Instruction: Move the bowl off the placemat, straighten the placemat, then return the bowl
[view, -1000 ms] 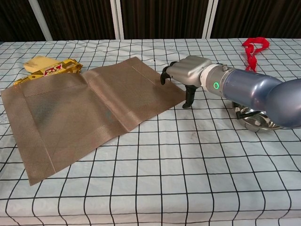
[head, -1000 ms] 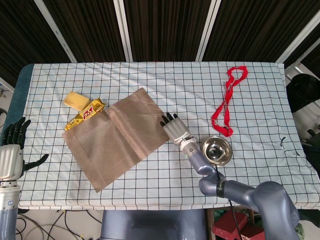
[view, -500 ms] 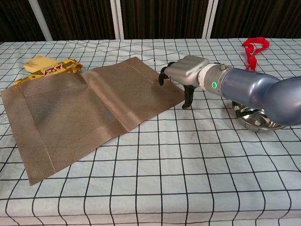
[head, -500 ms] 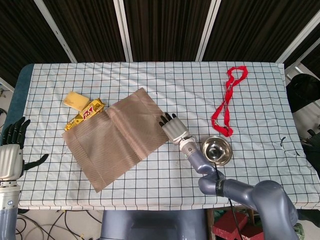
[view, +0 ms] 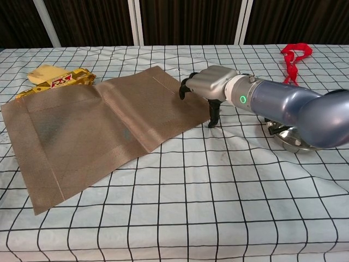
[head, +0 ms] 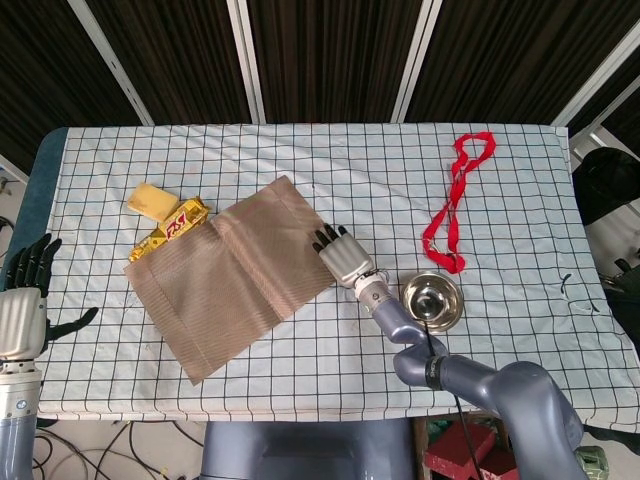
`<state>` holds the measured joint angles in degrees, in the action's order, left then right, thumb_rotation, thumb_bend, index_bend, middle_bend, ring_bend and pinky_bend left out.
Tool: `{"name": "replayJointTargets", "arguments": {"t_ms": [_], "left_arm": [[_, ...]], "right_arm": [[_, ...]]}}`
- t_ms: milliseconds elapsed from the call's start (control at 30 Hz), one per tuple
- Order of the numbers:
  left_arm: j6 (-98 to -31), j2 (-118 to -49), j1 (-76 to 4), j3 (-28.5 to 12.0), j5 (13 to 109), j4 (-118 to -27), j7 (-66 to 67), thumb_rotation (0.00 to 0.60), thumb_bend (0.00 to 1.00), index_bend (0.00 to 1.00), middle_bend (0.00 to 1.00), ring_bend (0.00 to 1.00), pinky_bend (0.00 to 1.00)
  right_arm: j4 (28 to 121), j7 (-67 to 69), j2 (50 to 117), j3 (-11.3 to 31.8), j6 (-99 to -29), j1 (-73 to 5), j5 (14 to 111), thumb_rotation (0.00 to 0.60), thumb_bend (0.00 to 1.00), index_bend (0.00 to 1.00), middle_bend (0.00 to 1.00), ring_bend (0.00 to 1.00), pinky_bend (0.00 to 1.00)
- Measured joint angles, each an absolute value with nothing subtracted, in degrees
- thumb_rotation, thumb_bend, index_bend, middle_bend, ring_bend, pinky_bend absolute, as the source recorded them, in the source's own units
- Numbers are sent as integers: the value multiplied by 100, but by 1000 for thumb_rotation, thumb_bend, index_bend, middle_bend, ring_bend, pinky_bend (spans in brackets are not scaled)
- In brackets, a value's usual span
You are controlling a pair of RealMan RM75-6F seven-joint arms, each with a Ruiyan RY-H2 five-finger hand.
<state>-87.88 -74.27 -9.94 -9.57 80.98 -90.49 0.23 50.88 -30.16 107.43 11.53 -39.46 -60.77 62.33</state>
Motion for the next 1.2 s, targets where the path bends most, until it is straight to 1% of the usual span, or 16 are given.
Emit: {"name": "replayJointTargets", "arguments": {"t_ms": [100,233,300,767,1067,1167,1200], "left_arm": [[-8791,-7427,-991,-959,8096,-9054,17,600,22,13,5,0,0],[-8786,-7429,-991,-962,8092,-9064,4,600,23,14,5,0,0],[-8779,-7429,-993,-958,8096,-9066,4,600,23,14,5,0,0],[-8751,-7413,-989,-941,8100,-9100,-14,600,23,14,5,0,0],[-8743,-7411,-990,-942,8098,-9110,-27,600,23,18,5,0,0],[-8745,-7409,-987,-950,8088,-9116,-44,600,23,20,5,0,0],[-8741,-7409,-988,-950,8086,-9117,-49,600,23,20,5,0,0]], "right_arm": [[5000,-2913,10796,1130,-3932,-6067,6281,600,30,218,67,53,186],[4970,-2694,10838,1108,-3933,-6043,6384,600,149,218,67,58,186],[4974,-2579,10845,1096,-3941,-6032,6454,600,179,218,67,58,186],[5140,-1841,10834,1006,-4155,-5929,6994,600,216,218,67,58,186],[5267,-1688,10825,991,-4250,-5899,7144,600,296,222,80,63,186],[5211,-1653,10858,1002,-4284,-5891,7163,600,305,271,95,76,190],[5197,-1636,10869,1006,-4310,-5887,7175,600,306,309,103,81,192]]}}
